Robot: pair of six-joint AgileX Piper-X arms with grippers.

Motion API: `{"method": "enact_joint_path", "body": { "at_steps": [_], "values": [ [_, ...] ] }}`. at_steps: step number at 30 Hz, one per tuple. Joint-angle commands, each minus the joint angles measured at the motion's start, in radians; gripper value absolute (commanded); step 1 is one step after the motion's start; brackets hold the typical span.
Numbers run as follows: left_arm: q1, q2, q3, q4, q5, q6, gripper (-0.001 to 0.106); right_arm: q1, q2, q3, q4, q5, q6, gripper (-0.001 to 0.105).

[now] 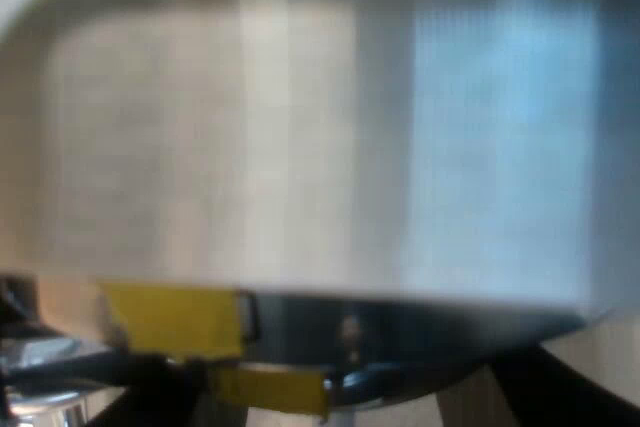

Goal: Put the handle in the coffee machine

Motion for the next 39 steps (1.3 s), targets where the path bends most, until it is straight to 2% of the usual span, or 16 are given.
{"method": "enact_joint_path", "body": {
  "at_steps": [1, 2, 5, 7, 10, 12, 18, 21, 25, 29, 31, 39],
  "values": [
    [0.0, 0.0, -0.006, -0.021, -0.004, -0.005, 0.001, 0.001, -0.029, -0.03, -0.089, -0.032, -0.013, 0.044],
    [0.0, 0.005, -0.006, -0.044, -0.05, -0.005, 0.001, 0.001, -0.029, -0.03, -0.089, -0.032, -0.013, 0.044],
    [0.0, 0.021, -0.006, -0.111, -0.11, -0.007, 0.001, 0.001, -0.029, -0.03, -0.089, -0.032, -0.013, 0.044],
    [0.0, 0.032, -0.006, -0.143, -0.131, -0.026, 0.001, 0.001, -0.029, -0.03, -0.089, -0.032, -0.013, 0.044],
    [0.0, 0.076, -0.006, -0.209, -0.169, -0.101, 0.001, 0.001, -0.029, -0.03, -0.089, -0.032, -0.013, 0.044],
    [0.0, 0.103, -0.006, -0.201, -0.169, -0.113, 0.001, 0.001, -0.029, -0.03, -0.089, -0.032, -0.013, 0.044],
    [0.0, 0.144, -0.006, -0.117, -0.171, -0.087, 0.001, 0.001, -0.029, -0.03, -0.089, -0.032, -0.015, 0.044],
    [-0.004, 0.136, -0.018, -0.079, -0.166, -0.054, 0.001, 0.001, -0.029, -0.03, -0.089, -0.032, -0.015, 0.044],
    [-0.006, 0.136, -0.055, 0.033, -0.155, 0.007, 0.001, 0.001, -0.029, -0.03, -0.089, -0.032, -0.015, 0.044],
    [-0.006, 0.136, -0.056, 0.118, -0.141, 0.08, 0.001, 0.001, -0.029, -0.03, -0.08, -0.032, -0.015, 0.044],
    [-0.006, 0.136, -0.056, 0.14, -0.134, 0.094, 0.001, 0.001, -0.029, -0.03, -0.078, -0.032, -0.015, 0.044],
    [-0.1, 0.136, -0.056, 0.236, -0.133, 0.126, 0.001, 0.001, -0.029, -0.028, -0.073, -0.032, -0.015, 0.044]
  ]
}}
